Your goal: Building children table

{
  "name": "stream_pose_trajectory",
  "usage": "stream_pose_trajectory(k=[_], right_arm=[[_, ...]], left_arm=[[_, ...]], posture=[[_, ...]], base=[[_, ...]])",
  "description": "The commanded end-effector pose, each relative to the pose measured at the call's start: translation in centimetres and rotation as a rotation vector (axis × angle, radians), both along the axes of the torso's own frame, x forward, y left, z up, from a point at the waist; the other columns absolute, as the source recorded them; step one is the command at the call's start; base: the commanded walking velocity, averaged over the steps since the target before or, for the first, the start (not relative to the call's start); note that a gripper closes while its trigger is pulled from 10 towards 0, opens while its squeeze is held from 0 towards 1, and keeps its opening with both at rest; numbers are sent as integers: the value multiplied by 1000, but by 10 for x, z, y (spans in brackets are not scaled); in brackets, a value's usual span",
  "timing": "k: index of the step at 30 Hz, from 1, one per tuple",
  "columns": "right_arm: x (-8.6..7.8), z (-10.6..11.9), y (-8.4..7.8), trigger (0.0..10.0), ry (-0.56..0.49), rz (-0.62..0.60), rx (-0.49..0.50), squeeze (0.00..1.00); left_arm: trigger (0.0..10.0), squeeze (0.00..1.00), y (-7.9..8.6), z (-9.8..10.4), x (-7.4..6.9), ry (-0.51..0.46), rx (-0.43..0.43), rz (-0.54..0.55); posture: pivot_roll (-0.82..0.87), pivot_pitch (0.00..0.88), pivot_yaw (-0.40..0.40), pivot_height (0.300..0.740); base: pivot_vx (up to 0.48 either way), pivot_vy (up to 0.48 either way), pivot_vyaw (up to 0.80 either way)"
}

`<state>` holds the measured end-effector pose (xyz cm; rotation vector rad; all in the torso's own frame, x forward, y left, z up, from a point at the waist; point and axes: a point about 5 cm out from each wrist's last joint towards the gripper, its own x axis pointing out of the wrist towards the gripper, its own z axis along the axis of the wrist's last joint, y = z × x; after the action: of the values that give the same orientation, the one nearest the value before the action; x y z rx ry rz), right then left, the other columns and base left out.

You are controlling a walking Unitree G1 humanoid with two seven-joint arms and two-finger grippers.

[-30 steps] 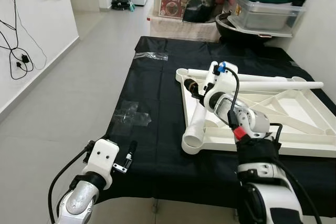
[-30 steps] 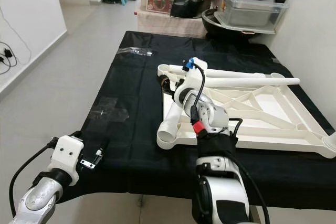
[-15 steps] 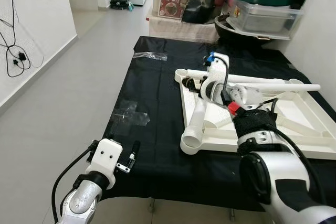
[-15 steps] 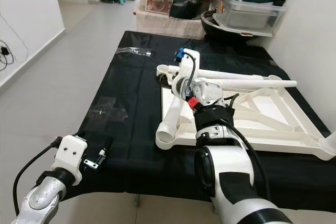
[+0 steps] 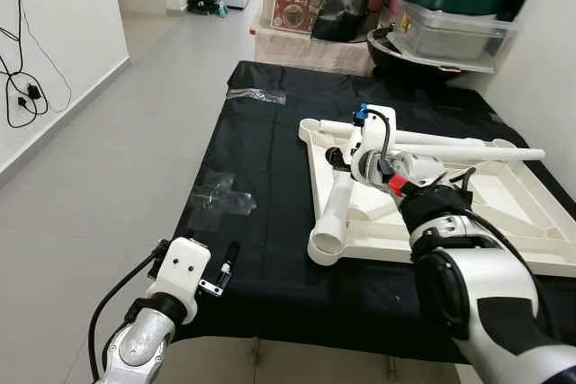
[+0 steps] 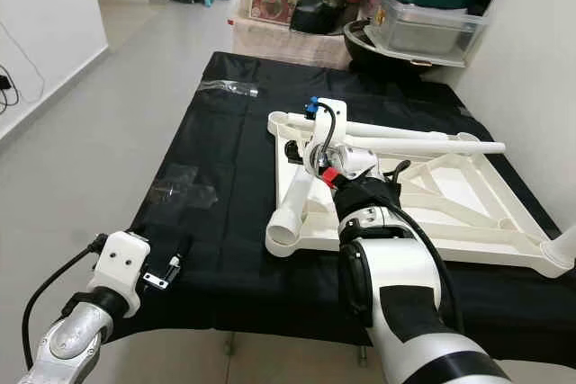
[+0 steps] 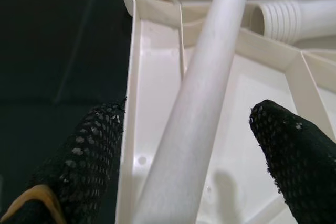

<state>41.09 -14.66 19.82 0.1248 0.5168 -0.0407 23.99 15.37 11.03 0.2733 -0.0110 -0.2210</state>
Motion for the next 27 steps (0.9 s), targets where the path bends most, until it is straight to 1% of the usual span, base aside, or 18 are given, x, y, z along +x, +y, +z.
stream_pose_trajectory(k=[1, 2, 3, 10, 12, 20, 21, 22, 23, 24, 25, 27], right_arm=[[-2, -6, -1, 10000, 38, -3, -12, 0], [-5, -16, 3, 10000, 79, 11, 7, 0], [-6, -19, 5, 10000, 96, 15, 8, 0], [-10, -33, 11, 10000, 147, 20, 30, 0], [-14, -42, 10, 10000, 185, 2, 58, 0], [-16, -49, 11, 10000, 214, 10, 103, 0], [-17, -50, 10, 8196, 224, 10, 115, 0], [-17, -50, 10, 8196, 224, 10, 115, 0], [-18, -52, 9, 6627, 231, 10, 120, 0], [-19, -54, 9, 2706, 236, 12, 122, 0], [-19, -55, 9, 0, 236, 14, 128, 0], [-19, -56, 9, 0, 232, 17, 136, 0]], left_arm=[[10000, 0, -3, -5, 0, 22, 3, -9], [10000, 0, -4, -5, 0, 22, 3, -14], [10000, 0, -5, -5, 1, 22, 3, -14], [10000, 0, -5, -7, 1, 25, 4, -16], [10000, 0, -6, -8, 0, 30, 5, -15], [10000, 0, -6, -9, -1, 33, 6, -11], [10000, 0, -6, -9, -1, 33, 5, -10], [10000, 0, -6, -9, -1, 33, 5, -10], [10000, 0, -6, -9, -1, 33, 4, -9], [10000, 0, -6, -9, -1, 33, 4, -9], [10000, 0, -6, -10, -1, 33, 3, -9], [10000, 0, -7, -10, -1, 33, 3, -10]], posture=[[69, 0, -159, 740], [69, 0, -159, 740], [69, 0, -159, 740], [64, 0, -160, 740], [65, 0, -168, 740], [63, 0, -171, 740], [63, 0, -174, 740], [63, 0, -174, 740], [62, 0, -174, 740], [62, 0, -174, 740], [61, 0, -173, 740], [61, 0, -173, 740]], base=[[0, 0, 0], [0, 0, 0], [0, 0, 0], [0, 0, 0], [0, 0, 0], [0, 0, 0], [0, 0, 0], [0, 0, 0], [0, 0, 0], [0, 0, 0], [0, 0, 0], [0, 0, 0]])
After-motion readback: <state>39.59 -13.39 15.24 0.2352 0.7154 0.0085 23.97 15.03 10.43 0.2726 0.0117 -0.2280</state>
